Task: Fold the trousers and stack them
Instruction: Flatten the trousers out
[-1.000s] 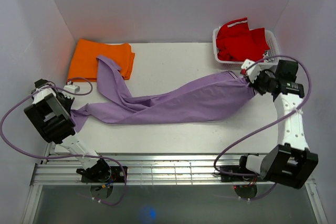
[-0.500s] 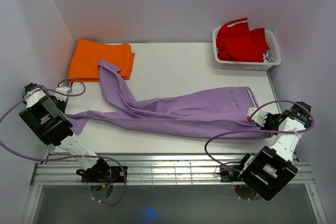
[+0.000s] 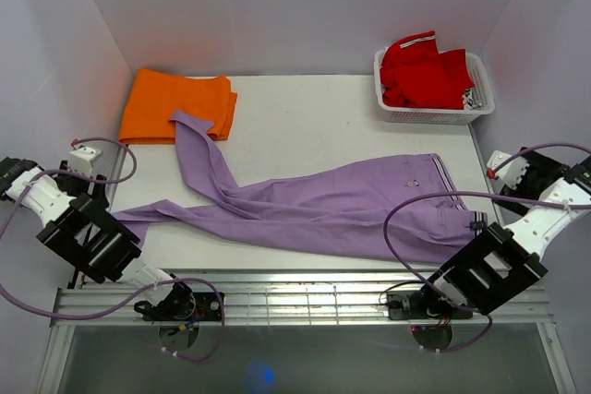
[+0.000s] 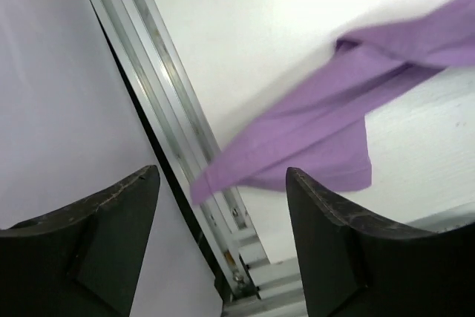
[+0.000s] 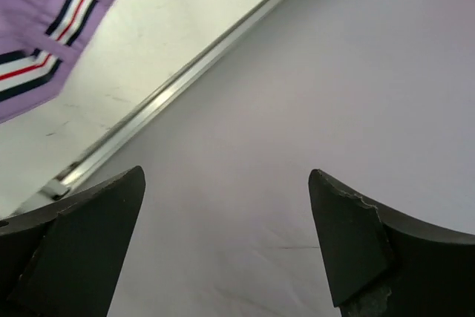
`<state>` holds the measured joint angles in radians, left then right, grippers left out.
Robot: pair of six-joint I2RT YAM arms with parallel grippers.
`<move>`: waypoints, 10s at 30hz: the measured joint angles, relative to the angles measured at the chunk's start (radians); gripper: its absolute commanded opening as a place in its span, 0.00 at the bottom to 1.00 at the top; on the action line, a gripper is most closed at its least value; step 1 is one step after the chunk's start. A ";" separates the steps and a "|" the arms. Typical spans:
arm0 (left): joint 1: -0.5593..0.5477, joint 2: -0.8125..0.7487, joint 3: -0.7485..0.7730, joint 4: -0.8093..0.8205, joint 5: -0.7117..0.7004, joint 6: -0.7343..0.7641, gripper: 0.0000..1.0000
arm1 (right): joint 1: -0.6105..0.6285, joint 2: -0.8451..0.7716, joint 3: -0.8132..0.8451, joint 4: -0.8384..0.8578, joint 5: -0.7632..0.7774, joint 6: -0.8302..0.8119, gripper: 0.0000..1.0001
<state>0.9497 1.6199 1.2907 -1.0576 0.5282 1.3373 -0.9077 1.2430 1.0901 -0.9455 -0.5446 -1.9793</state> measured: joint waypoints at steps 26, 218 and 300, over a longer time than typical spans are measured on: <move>-0.622 0.423 0.414 0.243 0.002 -0.560 0.85 | 0.758 0.518 0.007 0.428 0.339 0.805 0.77; 0.273 -0.280 -0.362 -0.089 0.386 0.568 0.36 | 0.549 -0.325 -0.523 0.110 0.380 0.064 0.78; 0.124 -0.259 -0.471 -0.110 -0.148 0.626 0.24 | 0.509 0.251 -0.106 -0.022 0.507 0.391 0.34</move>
<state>1.0733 1.3613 0.8200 -1.1675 0.3801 1.9636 -0.3992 1.4937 0.9840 -0.9676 -0.0380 -1.5883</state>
